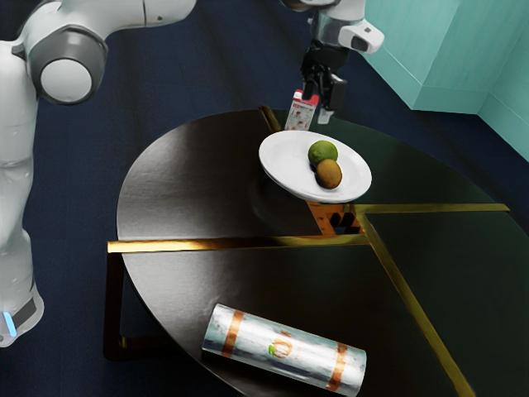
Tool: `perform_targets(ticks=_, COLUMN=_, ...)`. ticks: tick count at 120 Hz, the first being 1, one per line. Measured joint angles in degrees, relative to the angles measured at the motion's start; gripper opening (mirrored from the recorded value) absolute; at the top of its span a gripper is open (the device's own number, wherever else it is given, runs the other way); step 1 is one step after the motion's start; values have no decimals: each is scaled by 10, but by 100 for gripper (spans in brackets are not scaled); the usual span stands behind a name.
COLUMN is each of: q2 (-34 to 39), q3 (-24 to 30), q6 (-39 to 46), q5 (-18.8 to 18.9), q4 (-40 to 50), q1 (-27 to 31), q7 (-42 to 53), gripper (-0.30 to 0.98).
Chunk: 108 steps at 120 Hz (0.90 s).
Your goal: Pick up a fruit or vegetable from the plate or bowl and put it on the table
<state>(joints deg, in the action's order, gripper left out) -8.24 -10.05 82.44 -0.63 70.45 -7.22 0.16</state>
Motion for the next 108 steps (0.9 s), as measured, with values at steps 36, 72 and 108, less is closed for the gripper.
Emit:
perform_targets(ticks=36, q2=-8, q3=4, q6=-15, q5=-1, q4=-20, q1=-4, q7=-9, gripper=69)
perform_targets(ticks=72, q2=-51, q3=-20, q6=2, q5=-12, q4=-15, q1=6, q7=-130, gripper=69)
perform_targets(ticks=108, q2=-119, q3=-31, q6=36, q5=-63, q4=-24, q1=89, q7=-263, gripper=69)
